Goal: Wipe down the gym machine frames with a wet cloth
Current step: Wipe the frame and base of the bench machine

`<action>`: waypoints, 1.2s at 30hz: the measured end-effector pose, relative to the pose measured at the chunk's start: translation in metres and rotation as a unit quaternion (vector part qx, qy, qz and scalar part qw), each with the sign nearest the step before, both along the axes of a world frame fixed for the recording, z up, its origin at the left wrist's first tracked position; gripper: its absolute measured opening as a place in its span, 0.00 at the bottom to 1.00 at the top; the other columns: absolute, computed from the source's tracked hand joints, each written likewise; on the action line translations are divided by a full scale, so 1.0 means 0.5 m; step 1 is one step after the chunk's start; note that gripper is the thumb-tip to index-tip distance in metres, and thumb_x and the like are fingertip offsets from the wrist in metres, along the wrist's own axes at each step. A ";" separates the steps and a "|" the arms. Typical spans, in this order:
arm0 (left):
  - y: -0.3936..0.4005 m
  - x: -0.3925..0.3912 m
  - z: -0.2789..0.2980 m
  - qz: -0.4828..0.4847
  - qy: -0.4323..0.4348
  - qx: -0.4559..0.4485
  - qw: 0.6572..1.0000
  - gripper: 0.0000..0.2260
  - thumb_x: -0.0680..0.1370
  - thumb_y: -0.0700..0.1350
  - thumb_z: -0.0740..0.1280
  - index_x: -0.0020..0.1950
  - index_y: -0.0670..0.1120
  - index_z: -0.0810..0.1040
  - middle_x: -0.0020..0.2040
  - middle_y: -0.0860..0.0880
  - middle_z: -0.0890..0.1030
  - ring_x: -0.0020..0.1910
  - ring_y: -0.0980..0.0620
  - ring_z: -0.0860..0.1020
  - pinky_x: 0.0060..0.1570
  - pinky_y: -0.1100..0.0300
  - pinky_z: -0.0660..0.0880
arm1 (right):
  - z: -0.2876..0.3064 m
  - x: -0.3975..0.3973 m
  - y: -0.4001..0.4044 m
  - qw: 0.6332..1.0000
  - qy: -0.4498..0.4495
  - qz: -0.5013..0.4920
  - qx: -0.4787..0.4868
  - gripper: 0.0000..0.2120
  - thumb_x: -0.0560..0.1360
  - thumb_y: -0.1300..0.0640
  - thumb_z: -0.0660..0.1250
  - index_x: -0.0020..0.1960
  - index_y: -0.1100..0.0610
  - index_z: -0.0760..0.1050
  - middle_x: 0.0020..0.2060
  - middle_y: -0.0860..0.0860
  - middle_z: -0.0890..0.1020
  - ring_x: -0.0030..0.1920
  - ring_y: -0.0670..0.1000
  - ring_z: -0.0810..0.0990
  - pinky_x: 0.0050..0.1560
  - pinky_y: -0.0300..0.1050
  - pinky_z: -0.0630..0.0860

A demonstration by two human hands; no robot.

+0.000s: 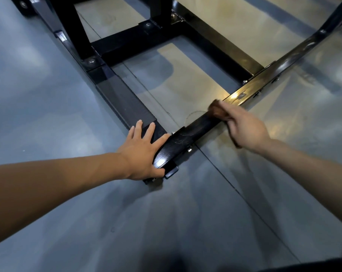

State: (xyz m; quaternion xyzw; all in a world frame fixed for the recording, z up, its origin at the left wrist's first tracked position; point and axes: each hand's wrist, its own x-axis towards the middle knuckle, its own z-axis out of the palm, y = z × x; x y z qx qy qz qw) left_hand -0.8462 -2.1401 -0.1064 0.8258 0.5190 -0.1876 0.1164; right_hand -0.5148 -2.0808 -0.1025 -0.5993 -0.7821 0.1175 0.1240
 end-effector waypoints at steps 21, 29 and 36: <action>0.011 0.012 0.046 0.007 0.040 -0.061 0.997 0.48 0.72 0.77 0.60 0.81 0.63 0.34 0.83 0.46 0.40 0.80 0.33 0.39 0.75 0.43 0.62 | 0.023 -0.007 0.045 0.993 -0.039 -0.106 -0.028 0.28 0.82 0.61 0.60 0.81 0.51 0.64 0.75 0.55 0.74 0.70 0.61 0.75 0.69 0.53 0.72; 0.010 0.014 0.039 0.012 0.033 -0.061 0.998 0.48 0.71 0.78 0.59 0.80 0.64 0.34 0.83 0.48 0.38 0.80 0.34 0.36 0.70 0.42 0.70 | -0.004 -0.021 -0.032 0.995 -0.076 0.059 0.017 0.30 0.82 0.60 0.60 0.81 0.43 0.61 0.78 0.43 0.67 0.65 0.55 0.80 0.54 0.53 0.82; 0.007 0.015 0.049 0.010 0.033 -0.041 0.999 0.49 0.70 0.79 0.59 0.81 0.65 0.36 0.84 0.47 0.41 0.81 0.35 0.39 0.68 0.44 0.71 | 0.035 0.016 0.070 0.983 -0.031 -0.177 -0.035 0.28 0.81 0.61 0.57 0.80 0.47 0.65 0.74 0.54 0.74 0.69 0.60 0.76 0.67 0.52 0.73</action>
